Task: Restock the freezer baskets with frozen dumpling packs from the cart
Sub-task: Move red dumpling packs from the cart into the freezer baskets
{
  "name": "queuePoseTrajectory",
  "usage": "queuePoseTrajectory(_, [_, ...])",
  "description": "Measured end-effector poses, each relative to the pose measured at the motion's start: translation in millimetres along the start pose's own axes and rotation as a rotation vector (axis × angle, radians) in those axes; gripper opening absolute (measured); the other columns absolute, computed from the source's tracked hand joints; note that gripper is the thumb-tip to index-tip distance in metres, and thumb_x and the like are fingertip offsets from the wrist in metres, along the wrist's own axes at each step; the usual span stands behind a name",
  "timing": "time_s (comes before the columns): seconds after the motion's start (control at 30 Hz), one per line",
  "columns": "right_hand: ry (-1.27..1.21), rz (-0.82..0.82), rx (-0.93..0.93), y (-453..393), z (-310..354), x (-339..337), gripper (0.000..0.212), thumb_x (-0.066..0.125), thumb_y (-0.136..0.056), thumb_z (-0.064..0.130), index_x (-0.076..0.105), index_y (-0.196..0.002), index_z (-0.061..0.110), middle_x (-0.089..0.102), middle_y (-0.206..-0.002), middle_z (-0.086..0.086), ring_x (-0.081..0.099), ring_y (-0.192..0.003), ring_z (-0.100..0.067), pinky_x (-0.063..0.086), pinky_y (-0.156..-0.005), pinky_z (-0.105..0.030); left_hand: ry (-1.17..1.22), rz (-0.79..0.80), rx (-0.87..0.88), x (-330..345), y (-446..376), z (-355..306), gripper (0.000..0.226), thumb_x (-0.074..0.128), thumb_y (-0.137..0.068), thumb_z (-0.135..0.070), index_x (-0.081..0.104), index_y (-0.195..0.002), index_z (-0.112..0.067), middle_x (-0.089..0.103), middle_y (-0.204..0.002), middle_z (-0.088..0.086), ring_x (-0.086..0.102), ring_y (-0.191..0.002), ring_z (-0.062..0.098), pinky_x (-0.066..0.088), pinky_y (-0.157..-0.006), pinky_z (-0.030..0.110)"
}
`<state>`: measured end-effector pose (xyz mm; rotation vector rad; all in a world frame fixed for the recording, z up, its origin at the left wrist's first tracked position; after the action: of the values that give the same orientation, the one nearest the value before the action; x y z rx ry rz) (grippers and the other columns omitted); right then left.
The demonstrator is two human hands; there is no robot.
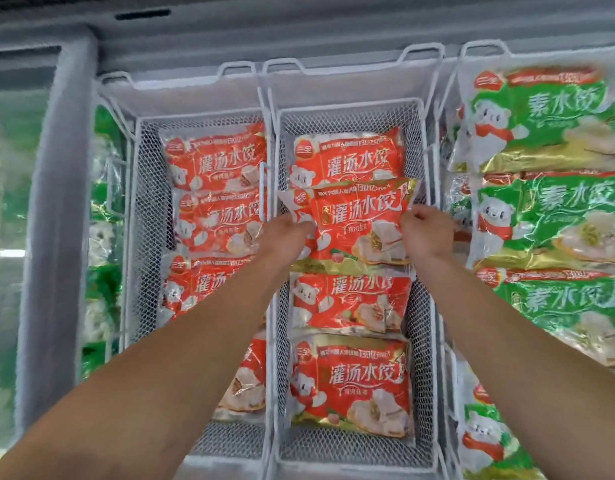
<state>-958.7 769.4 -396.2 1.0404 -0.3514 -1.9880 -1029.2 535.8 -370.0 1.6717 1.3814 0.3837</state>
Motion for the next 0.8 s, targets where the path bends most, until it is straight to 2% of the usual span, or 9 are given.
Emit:
queuePoseTrajectory(0.1, [0.088, 0.145, 0.009, -3, -1, 16, 0.015, 0.054, -0.091, 0.022, 0.067, -0.088, 0.014, 0.067, -0.082, -0.001, 0.061, -0.079, -0.023, 0.045, -0.070, -0.032, -0.017, 0.054, -0.023, 8, -11, 2, 0.008, 0.063, -0.087, -0.015, 0.066, -0.088, -0.022, 0.074, -0.092, -0.003, 0.069, -0.094, 0.021, 0.055, -0.093, 0.042])
queuePoseTrajectory(0.17, [0.105, 0.259, -0.004, 5, -4, 24, 0.021, 0.056, -0.088, 0.020, 0.066, -0.106, 0.020, 0.070, -0.101, 0.002, 0.064, -0.094, -0.021, 0.047, -0.082, -0.034, -0.053, 0.089, -0.035, 9, -10, 9, 0.007, 0.063, -0.090, -0.017, 0.064, -0.089, -0.023, 0.073, -0.098, -0.003, 0.068, -0.097, 0.021, 0.053, -0.098, 0.043])
queuePoseTrajectory(0.23, [0.119, 0.297, -0.015, 19, -4, 23, 0.029, 0.057, -0.089, 0.015, 0.064, -0.116, 0.022, 0.068, -0.109, 0.003, 0.062, -0.098, -0.018, 0.044, -0.083, -0.030, -0.111, 0.119, -0.021, 7, -4, 12, 0.007, 0.062, -0.093, -0.019, 0.064, -0.099, -0.022, 0.070, -0.109, -0.004, 0.064, -0.101, 0.018, 0.050, -0.097, 0.037])
queuePoseTrajectory(0.3, [0.132, 0.270, -0.031, 34, -1, 16, 0.033, 0.058, -0.090, 0.016, 0.061, -0.121, 0.021, 0.066, -0.114, 0.001, 0.061, -0.103, -0.021, 0.047, -0.086, -0.032, -0.198, 0.140, 0.018, 2, 7, 11, 0.024, 0.061, -0.095, -0.021, 0.059, -0.119, -0.019, 0.060, -0.119, -0.006, 0.055, -0.108, 0.016, 0.042, -0.093, 0.031])
queuePoseTrajectory(0.37, [0.169, 0.254, -0.067, 53, 5, 8, 0.034, 0.058, -0.090, 0.019, 0.059, -0.125, 0.022, 0.065, -0.118, 0.000, 0.062, -0.106, -0.024, 0.047, -0.086, -0.032, -0.289, 0.124, 0.078, -9, 21, 7, 0.052, 0.063, -0.093, -0.024, 0.050, -0.142, -0.012, 0.053, -0.140, 0.001, 0.048, -0.127, 0.023, 0.039, -0.105, 0.036])
queuePoseTrajectory(0.43, [0.200, 0.250, -0.097, 75, 10, 1, 0.036, 0.058, -0.092, 0.020, 0.057, -0.128, 0.020, 0.064, -0.122, 0.000, 0.061, -0.106, -0.022, 0.044, -0.082, -0.030, -0.325, 0.106, 0.130, -20, 38, 6, 0.059, 0.065, -0.092, -0.026, 0.047, -0.147, -0.011, 0.044, -0.153, 0.006, 0.041, -0.139, 0.027, 0.034, -0.115, 0.039])
queuePoseTrajectory(0.5, [0.207, 0.230, -0.120, 102, 11, -7, 0.044, 0.058, -0.094, 0.021, 0.051, -0.137, 0.016, 0.058, -0.127, 0.003, 0.057, -0.110, -0.020, 0.038, -0.081, -0.026, -0.299, 0.088, 0.182, -34, 62, 8, 0.051, 0.065, -0.094, -0.024, 0.053, -0.142, -0.011, 0.046, -0.152, 0.006, 0.044, -0.138, 0.026, 0.034, -0.112, 0.035])
queuePoseTrajectory(0.57, [0.226, 0.195, -0.126, 124, 12, -14, 0.050, 0.058, -0.095, 0.023, 0.046, -0.142, 0.015, 0.055, -0.138, -0.003, 0.054, -0.120, -0.024, 0.034, -0.082, -0.024, -0.289, 0.076, 0.220, -45, 82, 11, 0.043, 0.063, -0.095, -0.023, 0.058, -0.136, -0.013, 0.051, -0.147, 0.004, 0.049, -0.132, 0.025, 0.036, -0.104, 0.030])
queuePoseTrajectory(0.8, [0.207, 0.093, -0.258, 236, 5, -28, 0.050, 0.063, -0.092, 0.025, 0.052, -0.139, 0.010, 0.059, -0.136, -0.009, 0.058, -0.119, -0.027, 0.044, -0.099, -0.032, -0.480, 0.153, 0.458, -87, 171, 42, 0.048, 0.062, -0.096, -0.025, 0.055, -0.141, -0.009, 0.055, -0.142, 0.008, 0.053, -0.127, 0.024, 0.039, -0.100, 0.028])
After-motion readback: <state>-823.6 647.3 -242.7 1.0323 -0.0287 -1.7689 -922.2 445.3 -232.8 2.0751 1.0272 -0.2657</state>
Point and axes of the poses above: each hand's wrist, its own y-axis away from the middle knuckle, its own x-axis out of the palm, z = x × y, the point moved 6 cm from there along -y, towards the middle knuckle
